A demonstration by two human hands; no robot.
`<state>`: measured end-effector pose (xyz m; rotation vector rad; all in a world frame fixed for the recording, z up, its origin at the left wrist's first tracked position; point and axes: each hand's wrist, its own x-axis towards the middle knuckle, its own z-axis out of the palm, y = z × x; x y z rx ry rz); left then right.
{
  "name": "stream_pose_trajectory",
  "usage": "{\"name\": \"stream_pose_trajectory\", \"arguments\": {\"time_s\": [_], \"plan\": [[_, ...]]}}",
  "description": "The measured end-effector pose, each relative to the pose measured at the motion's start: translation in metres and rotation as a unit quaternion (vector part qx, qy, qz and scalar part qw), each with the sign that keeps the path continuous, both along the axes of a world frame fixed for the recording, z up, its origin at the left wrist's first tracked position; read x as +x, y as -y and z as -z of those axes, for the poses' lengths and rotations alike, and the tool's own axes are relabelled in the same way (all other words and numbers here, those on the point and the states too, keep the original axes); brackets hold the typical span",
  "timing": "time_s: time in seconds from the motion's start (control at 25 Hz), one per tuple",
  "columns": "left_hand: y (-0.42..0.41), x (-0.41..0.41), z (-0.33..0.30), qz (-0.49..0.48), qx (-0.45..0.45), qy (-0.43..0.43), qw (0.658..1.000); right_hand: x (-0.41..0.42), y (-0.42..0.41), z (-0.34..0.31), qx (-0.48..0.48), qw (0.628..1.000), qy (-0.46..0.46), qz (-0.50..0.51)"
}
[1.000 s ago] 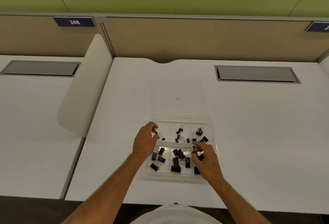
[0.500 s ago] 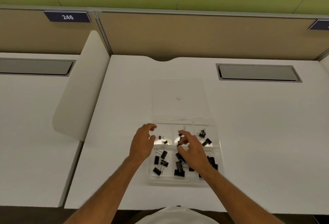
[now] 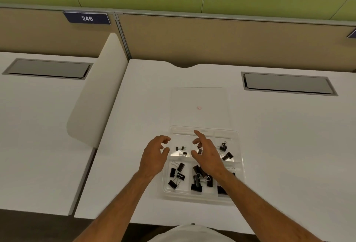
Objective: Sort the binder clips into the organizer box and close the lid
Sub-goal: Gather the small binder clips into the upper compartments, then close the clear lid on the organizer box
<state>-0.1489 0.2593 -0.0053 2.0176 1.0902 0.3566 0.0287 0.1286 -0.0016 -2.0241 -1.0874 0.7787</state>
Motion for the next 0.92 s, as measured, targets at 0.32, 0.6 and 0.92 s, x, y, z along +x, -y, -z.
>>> {"name": "stream_pose_trajectory", "arguments": {"time_s": [0.32,0.6,0.92], "plan": [[-0.011,0.023,0.001,0.013,-0.019,0.015,1.000,0.057,0.067,-0.001,0.019,0.989,-0.032,0.140],[-0.059,0.054,0.004,-0.021,-0.025,0.018,0.999,0.144,0.035,-0.005,0.025,0.976,0.003,0.216],[-0.109,0.103,0.038,-0.032,-0.057,-0.037,0.997,0.226,-0.015,0.042,-0.046,0.966,0.001,0.253]]}}
